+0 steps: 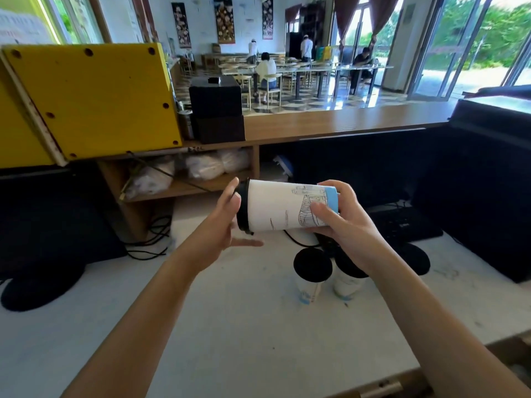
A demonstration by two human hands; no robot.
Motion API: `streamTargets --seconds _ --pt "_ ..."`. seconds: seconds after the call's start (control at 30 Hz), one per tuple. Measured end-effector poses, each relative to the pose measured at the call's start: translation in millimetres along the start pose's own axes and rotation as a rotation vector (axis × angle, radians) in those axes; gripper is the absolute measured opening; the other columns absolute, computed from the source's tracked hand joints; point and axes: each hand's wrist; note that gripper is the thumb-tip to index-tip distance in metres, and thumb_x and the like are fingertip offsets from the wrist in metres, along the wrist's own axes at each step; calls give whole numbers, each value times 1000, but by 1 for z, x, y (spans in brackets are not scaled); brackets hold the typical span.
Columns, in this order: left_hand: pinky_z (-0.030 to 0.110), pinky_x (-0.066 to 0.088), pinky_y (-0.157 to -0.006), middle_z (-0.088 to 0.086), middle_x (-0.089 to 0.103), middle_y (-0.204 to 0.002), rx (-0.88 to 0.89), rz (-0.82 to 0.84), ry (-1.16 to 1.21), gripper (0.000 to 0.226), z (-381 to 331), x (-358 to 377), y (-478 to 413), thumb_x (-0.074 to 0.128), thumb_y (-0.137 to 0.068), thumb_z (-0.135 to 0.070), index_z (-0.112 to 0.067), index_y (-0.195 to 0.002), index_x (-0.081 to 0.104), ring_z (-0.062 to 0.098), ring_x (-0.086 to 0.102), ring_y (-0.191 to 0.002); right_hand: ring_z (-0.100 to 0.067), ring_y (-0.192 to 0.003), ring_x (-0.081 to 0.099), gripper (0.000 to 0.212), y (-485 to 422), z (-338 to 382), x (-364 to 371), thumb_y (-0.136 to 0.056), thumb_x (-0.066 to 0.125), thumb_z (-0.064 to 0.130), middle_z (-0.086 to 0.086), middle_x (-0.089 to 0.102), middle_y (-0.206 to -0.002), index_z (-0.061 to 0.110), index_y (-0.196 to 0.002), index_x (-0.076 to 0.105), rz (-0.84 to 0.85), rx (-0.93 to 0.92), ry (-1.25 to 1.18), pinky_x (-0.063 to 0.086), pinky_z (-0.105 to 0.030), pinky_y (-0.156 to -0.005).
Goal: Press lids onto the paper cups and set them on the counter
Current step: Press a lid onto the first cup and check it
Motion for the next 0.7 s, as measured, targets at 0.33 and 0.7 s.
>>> streamTargets --seconds 0.33,0.7 --pt "24 55 -60 -16 57 -109 162 -257 -325 55 6 20 4 73 -66 -41 -54 -111 44 13 62 -96 -15 -106 65 53 0 -18 -4 -77 60 59 8 65 -115 42 -124 45 153 167 -45 57 -34 -82" --pt "19 55 -77 -17 28 -143 320 -50 -621 81 -6 17 13 72 -73 -39 -54 -134 20 5 46 -119 -23 -101 67 54 5 -24 4 -77 69 36 -10 64 -111 14 -122 50 97 229 -357 57 -41 -80"
Point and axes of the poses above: each hand's wrist, its own y-axis away from the middle knuckle, its own x-axis out of the palm, z = x × y
